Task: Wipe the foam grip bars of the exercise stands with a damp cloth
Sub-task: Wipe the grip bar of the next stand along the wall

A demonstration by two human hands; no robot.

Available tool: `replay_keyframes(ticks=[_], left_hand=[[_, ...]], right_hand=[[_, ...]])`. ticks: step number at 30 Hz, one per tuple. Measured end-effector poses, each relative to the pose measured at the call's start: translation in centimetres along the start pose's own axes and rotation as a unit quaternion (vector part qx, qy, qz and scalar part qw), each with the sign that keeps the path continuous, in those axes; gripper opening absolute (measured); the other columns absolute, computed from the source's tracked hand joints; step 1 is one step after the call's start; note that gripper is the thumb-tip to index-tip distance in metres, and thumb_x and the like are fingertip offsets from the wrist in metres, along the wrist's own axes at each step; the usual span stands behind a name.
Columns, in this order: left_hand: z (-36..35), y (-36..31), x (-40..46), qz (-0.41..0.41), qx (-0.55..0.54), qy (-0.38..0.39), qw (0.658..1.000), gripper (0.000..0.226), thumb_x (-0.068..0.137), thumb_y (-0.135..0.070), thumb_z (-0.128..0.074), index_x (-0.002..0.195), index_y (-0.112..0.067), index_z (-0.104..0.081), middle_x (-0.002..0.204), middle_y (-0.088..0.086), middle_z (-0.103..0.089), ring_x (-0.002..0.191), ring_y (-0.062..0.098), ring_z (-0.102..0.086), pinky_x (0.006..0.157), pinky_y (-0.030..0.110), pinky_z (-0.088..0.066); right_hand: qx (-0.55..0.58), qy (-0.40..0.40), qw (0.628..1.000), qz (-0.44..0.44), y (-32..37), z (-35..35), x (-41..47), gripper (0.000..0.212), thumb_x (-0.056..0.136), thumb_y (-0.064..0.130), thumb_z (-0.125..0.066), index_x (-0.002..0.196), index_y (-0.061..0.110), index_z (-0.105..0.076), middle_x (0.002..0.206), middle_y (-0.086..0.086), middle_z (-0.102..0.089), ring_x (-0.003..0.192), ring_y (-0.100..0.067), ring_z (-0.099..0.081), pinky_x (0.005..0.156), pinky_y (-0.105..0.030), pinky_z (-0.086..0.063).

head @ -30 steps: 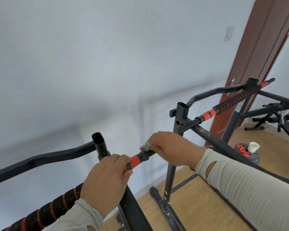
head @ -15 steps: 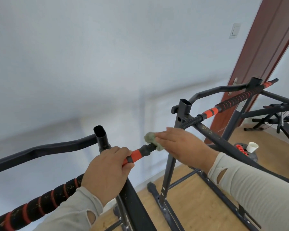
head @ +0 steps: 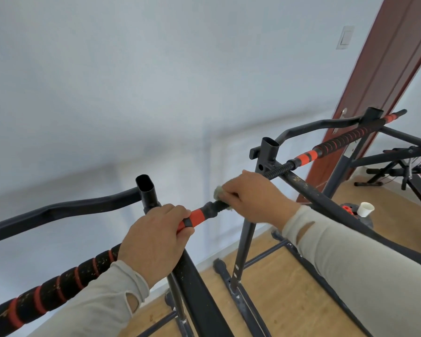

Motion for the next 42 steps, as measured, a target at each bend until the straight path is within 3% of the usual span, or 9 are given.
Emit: replay_keyframes(ticks=[4,11,16,18,20,26,35,39,42], left_hand=[[0.2,0.3,0.1,0.01,-0.016,0.01,1.0,0.031,0.097,-0.05,-0.051,0.125,-0.036,-0.054,0.11,-0.018,-0.059,0.1,0.01,-0.057,0.095,0.029,-0.049],[-0.1,0.4,0.1,-0.003,-0.004,-0.002,1.0,0.027,0.097,-0.052,-0.05,0.12,-0.038,-0.053,0.104,-0.017,-0.058,0.095,0.01,-0.057,0.091,0.029,-0.051],[-0.1,0.1,0.0,-0.017,0.001,-0.015,1.0,0.024,0.096,-0.047,-0.053,0.114,-0.034,-0.059,0.098,-0.016,-0.06,0.09,0.011,-0.058,0.082,0.028,-0.051],[0.1,0.0,-0.1,-0.016,0.002,-0.017,1.0,0.025,0.094,-0.048,-0.054,0.114,-0.034,-0.06,0.097,-0.018,-0.06,0.089,0.012,-0.059,0.08,0.028,-0.051],[0.2,-0.1,-0.1,-0.011,0.001,-0.013,1.0,0.028,0.095,-0.05,-0.052,0.116,-0.034,-0.059,0.098,-0.018,-0.06,0.091,0.011,-0.059,0.081,0.027,-0.051],[0.3,0.2,0.1,-0.011,-0.004,-0.002,1.0,0.026,0.095,-0.051,-0.05,0.118,-0.038,-0.057,0.1,-0.019,-0.058,0.092,0.008,-0.057,0.081,0.023,-0.048],[0.0,0.5,0.3,-0.004,-0.013,0.001,1.0,0.024,0.096,-0.052,-0.049,0.116,-0.041,-0.054,0.101,-0.02,-0.058,0.093,0.008,-0.057,0.08,0.02,-0.044],[0.0,0.3,0.1,-0.004,-0.007,-0.005,1.0,0.024,0.095,-0.051,-0.051,0.114,-0.038,-0.057,0.098,-0.019,-0.059,0.089,0.008,-0.056,0.076,0.02,-0.043],[0.3,0.1,0.1,0.007,-0.01,-0.002,1.0,0.027,0.095,-0.052,-0.05,0.117,-0.038,-0.057,0.101,-0.019,-0.059,0.088,0.008,-0.057,0.081,0.022,-0.048]], right_hand=[[0.036,0.108,0.988,-0.108,-2.2,0.8,2.1,0.046,0.101,0.049,-0.046,0.073,0.015,-0.059,0.073,-0.003,-0.066,0.067,-0.018,-0.058,0.071,-0.038,-0.052],[-0.034,-0.072,0.987,0.142,-0.9,-1.7,-3.5,0.037,0.105,0.035,-0.043,0.125,0.024,-0.072,0.138,0.009,-0.065,0.133,-0.01,-0.055,0.121,-0.046,-0.031],[0.029,0.007,0.998,0.053,0.6,-1.2,-0.4,0.032,0.106,0.037,-0.039,0.083,0.027,-0.06,0.077,0.01,-0.063,0.074,-0.01,-0.058,0.116,-0.04,-0.033],[0.103,0.094,0.99,-0.031,0.4,-0.9,1.2,0.041,0.103,0.045,-0.042,0.073,0.019,-0.054,0.069,0.003,-0.06,0.063,-0.013,-0.053,0.088,-0.033,-0.048],[0.099,0.147,0.982,-0.063,-0.4,-0.5,2.2,0.045,0.1,0.048,-0.047,0.069,0.016,-0.05,0.069,0.0,-0.056,0.062,-0.016,-0.048,0.065,-0.032,-0.043],[0.008,0.13,0.982,-0.139,-6.6,2.1,1.7,0.047,0.103,0.047,-0.046,0.075,0.013,-0.061,0.079,0.0,-0.065,0.074,-0.018,-0.061,0.063,-0.028,-0.041],[-0.003,0.004,0.997,0.074,-2.9,-1.2,-3.0,0.036,0.109,0.041,-0.037,0.127,0.03,-0.065,0.124,0.019,-0.065,0.115,-0.007,-0.058,0.108,-0.03,-0.042],[0.077,0.019,0.997,-0.024,-3.2,0.0,-1.5,0.044,0.105,0.05,-0.037,0.083,0.023,-0.065,0.074,0.006,-0.063,0.072,-0.012,-0.06,0.076,-0.037,-0.054],[0.022,0.117,0.988,-0.101,-3.7,0.9,1.8,0.048,0.103,0.048,-0.042,0.08,0.012,-0.063,0.08,-0.002,-0.066,0.076,-0.02,-0.062,0.071,-0.033,-0.051]])
Point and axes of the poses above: each hand's wrist, its own x-axis towards the middle knuckle, its own z-axis out of the back of the hand, y = z × x, the point moved 5 cm from there along x, towards the middle knuckle
